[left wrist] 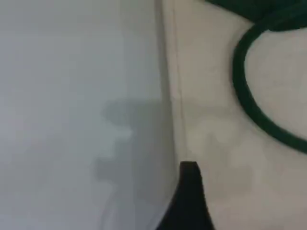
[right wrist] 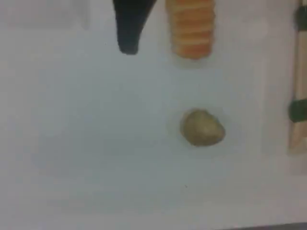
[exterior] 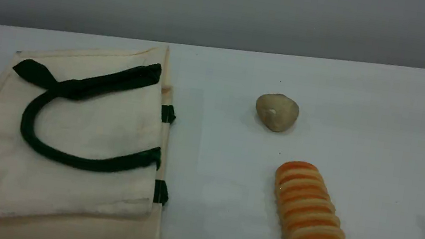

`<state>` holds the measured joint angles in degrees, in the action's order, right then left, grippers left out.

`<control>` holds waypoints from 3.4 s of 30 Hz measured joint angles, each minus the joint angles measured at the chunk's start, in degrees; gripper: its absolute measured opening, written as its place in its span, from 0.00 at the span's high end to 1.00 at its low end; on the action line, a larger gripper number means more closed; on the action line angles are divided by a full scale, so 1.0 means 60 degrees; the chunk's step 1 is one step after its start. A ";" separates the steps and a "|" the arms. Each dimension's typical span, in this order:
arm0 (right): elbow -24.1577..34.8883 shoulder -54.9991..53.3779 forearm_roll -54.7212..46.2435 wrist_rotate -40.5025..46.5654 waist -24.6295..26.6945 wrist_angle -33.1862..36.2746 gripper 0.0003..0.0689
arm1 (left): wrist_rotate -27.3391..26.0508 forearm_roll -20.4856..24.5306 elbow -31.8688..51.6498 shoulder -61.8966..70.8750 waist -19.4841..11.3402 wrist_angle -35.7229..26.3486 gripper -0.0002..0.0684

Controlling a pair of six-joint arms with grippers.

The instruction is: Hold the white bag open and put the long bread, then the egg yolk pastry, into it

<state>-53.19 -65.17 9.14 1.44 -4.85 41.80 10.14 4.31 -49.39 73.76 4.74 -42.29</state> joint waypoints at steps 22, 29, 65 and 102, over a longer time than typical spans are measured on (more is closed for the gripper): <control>-0.0286 -0.2946 0.2059 -0.2167 -0.0058 -0.1353 0.14 | 0.0676 -0.0289 -0.0633 0.4369 0.0000 0.2112 0.21; -0.0357 -0.3051 0.2132 -0.2260 -0.0058 -0.1481 0.14 | 0.0646 -0.0575 -0.1300 0.5397 0.0000 0.2198 0.21; -0.0357 -0.3051 0.2132 -0.2281 -0.0058 -0.1475 0.23 | 0.0066 -0.0535 -0.1418 0.7047 0.0000 0.3920 0.89; -0.0357 -0.3051 0.2318 -0.3399 -0.0058 -0.1312 0.24 | -0.6349 -0.2544 -0.7349 0.3837 0.0000 -0.4668 0.89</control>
<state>-55.33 -83.47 23.05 -18.96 -5.19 33.93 -27.95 -10.95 -93.48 96.78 4.74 -70.30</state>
